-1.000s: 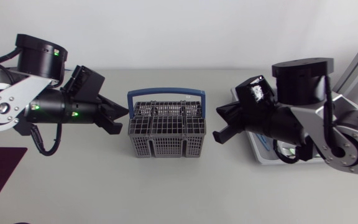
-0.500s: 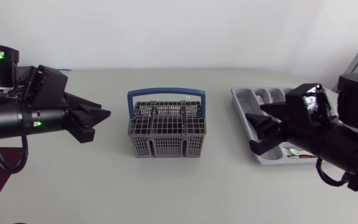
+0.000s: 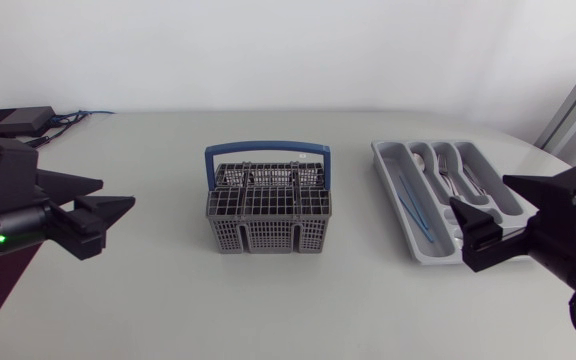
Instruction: Unload the cutlery basket into the drawer organizer.
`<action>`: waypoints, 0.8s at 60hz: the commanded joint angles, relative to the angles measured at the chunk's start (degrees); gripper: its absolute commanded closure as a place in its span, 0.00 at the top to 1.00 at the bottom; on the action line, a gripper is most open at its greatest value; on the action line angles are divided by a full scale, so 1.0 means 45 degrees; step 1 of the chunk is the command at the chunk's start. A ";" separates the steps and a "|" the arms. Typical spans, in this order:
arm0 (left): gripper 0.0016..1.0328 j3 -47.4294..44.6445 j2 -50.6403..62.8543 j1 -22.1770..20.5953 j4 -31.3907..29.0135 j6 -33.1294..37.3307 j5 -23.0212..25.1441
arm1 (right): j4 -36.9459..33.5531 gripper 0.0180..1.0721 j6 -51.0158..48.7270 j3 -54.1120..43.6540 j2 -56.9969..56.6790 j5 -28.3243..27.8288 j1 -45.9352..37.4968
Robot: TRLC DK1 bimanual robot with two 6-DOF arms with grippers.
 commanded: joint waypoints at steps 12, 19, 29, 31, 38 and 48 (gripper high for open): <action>0.95 -0.1386 -0.2324 0.1362 -0.0173 0.0944 0.0044 | -0.0562 0.96 -0.0765 -0.0473 -0.1377 0.0074 -0.0756; 0.95 -0.2073 -0.3101 0.1367 0.0331 0.0626 -0.0313 | -0.0316 0.96 -0.0456 -0.0921 -0.1868 0.0014 -0.0938; 0.95 -0.3239 -0.4253 0.1205 0.1353 -0.0203 -0.1098 | 0.0226 0.96 0.0394 -0.1779 -0.2689 -0.0119 -0.1254; 0.95 -0.3477 -0.4488 0.1172 0.1562 -0.0372 -0.1259 | 0.0337 0.96 0.0568 -0.1954 -0.2857 -0.0146 -0.1319; 0.95 -0.4234 -0.5236 0.1067 0.2226 -0.0910 -0.1769 | 0.0688 0.96 0.1120 -0.2511 -0.3391 -0.0232 -0.1524; 0.96 -0.5431 -0.6418 0.0901 0.3276 -0.1761 -0.2576 | 0.1245 0.96 0.1993 -0.3391 -0.4234 -0.0368 -0.1848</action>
